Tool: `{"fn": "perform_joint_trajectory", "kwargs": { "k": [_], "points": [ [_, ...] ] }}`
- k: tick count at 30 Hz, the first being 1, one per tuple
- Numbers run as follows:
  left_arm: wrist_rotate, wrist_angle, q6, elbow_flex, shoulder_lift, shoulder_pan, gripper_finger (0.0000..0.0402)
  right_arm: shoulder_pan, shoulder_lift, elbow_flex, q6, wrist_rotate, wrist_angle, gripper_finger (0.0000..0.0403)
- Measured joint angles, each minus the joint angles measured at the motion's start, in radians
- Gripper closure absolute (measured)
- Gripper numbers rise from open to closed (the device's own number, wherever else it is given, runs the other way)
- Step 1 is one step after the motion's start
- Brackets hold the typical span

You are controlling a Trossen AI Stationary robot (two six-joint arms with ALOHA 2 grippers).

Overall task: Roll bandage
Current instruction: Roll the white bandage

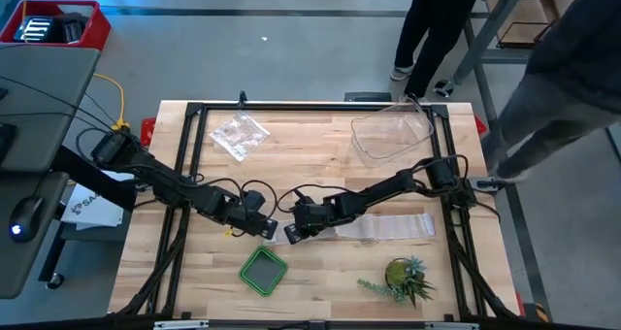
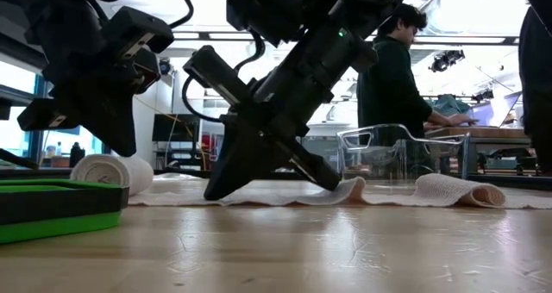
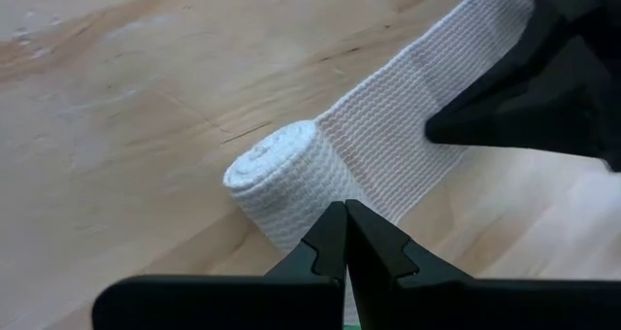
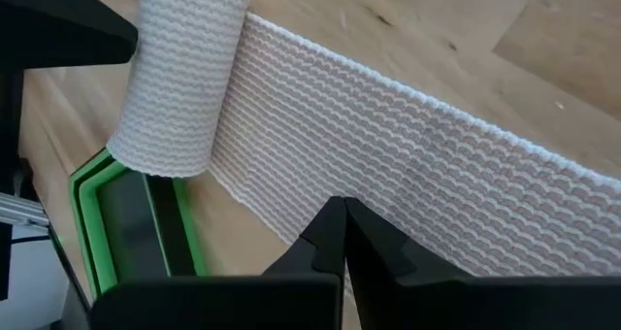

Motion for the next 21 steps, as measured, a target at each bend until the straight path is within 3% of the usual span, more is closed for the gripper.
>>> {"fn": "perform_joint_trajectory", "kwargs": {
  "k": [14, 21],
  "points": [
    [-0.023, 0.031, 0.059, -0.001, -0.017, 0.000, 0.0402, 0.001, 0.000, 0.000, 0.003, -0.001, -0.005, 0.0403],
    [-0.078, -0.224, -0.074, 0.000, -0.166, -0.081, 0.0402, 0.001, 0.000, 0.000, 0.000, -0.002, -0.008, 0.0403]
  ]
}}
